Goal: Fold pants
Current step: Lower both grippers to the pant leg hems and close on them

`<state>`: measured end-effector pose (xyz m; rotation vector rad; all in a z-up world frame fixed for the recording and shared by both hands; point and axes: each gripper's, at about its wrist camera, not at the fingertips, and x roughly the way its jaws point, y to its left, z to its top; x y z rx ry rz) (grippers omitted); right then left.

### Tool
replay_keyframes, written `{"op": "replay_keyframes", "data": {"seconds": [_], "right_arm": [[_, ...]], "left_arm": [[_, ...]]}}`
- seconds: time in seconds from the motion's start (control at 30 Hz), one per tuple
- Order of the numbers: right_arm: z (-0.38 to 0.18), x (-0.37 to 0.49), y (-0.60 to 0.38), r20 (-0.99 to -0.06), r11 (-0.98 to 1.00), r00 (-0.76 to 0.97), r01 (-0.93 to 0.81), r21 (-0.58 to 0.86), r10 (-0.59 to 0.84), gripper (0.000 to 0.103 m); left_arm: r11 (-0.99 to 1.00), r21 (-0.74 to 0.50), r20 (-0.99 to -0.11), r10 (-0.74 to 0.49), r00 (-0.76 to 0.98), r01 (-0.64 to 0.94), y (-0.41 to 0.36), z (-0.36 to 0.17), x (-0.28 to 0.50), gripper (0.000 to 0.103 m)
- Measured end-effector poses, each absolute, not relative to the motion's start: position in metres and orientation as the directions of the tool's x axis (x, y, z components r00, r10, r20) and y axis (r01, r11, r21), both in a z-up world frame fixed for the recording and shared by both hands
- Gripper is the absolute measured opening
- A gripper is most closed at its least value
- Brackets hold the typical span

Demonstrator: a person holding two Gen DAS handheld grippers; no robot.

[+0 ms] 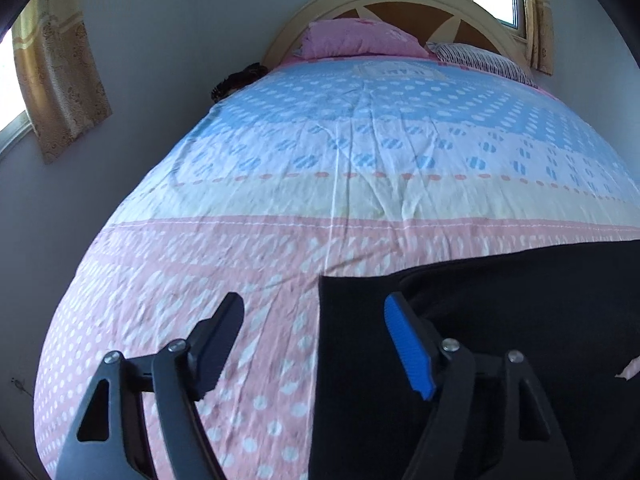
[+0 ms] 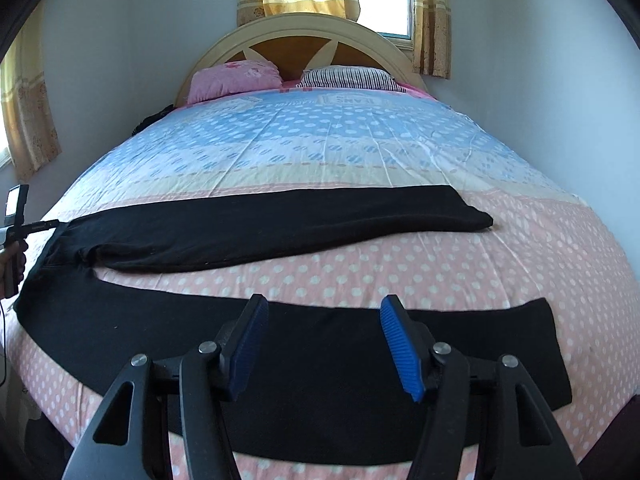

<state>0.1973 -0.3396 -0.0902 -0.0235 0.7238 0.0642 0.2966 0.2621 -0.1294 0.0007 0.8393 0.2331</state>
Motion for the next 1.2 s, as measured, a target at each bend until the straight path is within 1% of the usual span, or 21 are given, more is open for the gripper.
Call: {"op": "replay_keyframes", "data": {"seconds": [0.1, 0.17, 0.23, 0.43, 0.47, 0.5, 0.53, 0.6, 0.7, 0.8, 0.9, 1.0, 1.2], "right_arm": [[-0.091, 0.210, -0.343, -0.668, 0.997, 0.744, -0.064, -0.040, 0.021, 0.060], [-0.091, 0.218, -0.348, -0.669, 0.997, 0.744, -0.061, -0.046, 0.015, 0.060], [-0.091, 0.226, -0.354, -0.669, 0.998, 0.743, -0.058, -0.033, 0.021, 0.060], [-0.096, 0.259, -0.378, -0.687, 0.999, 0.726, -0.025, 0.029, 0.038, 0.060], [-0.095, 0.265, -0.383, -0.689, 0.999, 0.724, -0.018, 0.034, 0.036, 0.060], [-0.095, 0.270, -0.387, -0.691, 0.999, 0.721, -0.010, 0.042, 0.037, 0.060], [-0.094, 0.275, -0.395, -0.693, 0.999, 0.720, 0.003, 0.051, 0.033, 0.060], [-0.089, 0.285, -0.414, -0.695, 0.997, 0.719, 0.038, 0.073, 0.023, 0.060], [-0.087, 0.302, -0.442, -0.704, 0.990, 0.710, 0.095, 0.108, 0.009, 0.060], [-0.092, 0.325, -0.473, -0.725, 0.978, 0.689, 0.164, 0.129, -0.020, 0.060], [-0.103, 0.353, -0.500, -0.751, 0.971, 0.660, 0.196, 0.137, -0.027, 0.060], [-0.116, 0.384, -0.524, -0.784, 0.960, 0.620, 0.221, 0.170, -0.004, 0.060], [-0.131, 0.437, -0.551, -0.809, 0.938, 0.587, 0.280, 0.205, 0.002, 0.060]], "left_arm": [[0.983, 0.033, -0.768, 0.142, 0.625, -0.183, 0.272, -0.139, 0.312, 0.066], [0.986, -0.012, -0.784, 0.093, 0.614, -0.166, 0.277, -0.146, 0.318, 0.058], [0.988, -0.074, -0.792, 0.026, 0.609, -0.139, 0.279, -0.151, 0.320, 0.047], [0.987, -0.107, -0.787, -0.012, 0.617, -0.117, 0.280, -0.156, 0.317, 0.045], [0.988, -0.107, -0.784, -0.015, 0.620, -0.111, 0.281, -0.155, 0.318, 0.043], [0.989, -0.109, -0.783, -0.024, 0.622, -0.099, 0.280, -0.155, 0.320, 0.037], [0.990, -0.106, -0.781, -0.028, 0.623, -0.088, 0.278, -0.154, 0.321, 0.034], [0.993, -0.085, -0.777, -0.016, 0.630, -0.080, 0.276, -0.153, 0.322, 0.031], [0.993, -0.085, -0.774, -0.012, 0.634, -0.086, 0.278, -0.153, 0.323, 0.027], [0.992, -0.092, -0.771, -0.014, 0.636, -0.090, 0.280, -0.153, 0.323, 0.027], [0.991, -0.095, -0.770, -0.014, 0.638, -0.092, 0.282, -0.154, 0.323, 0.026], [0.992, -0.083, -0.773, -0.006, 0.634, -0.092, 0.280, -0.154, 0.324, 0.026], [0.995, -0.046, -0.775, 0.023, 0.632, -0.092, 0.275, -0.154, 0.325, 0.026]]}}
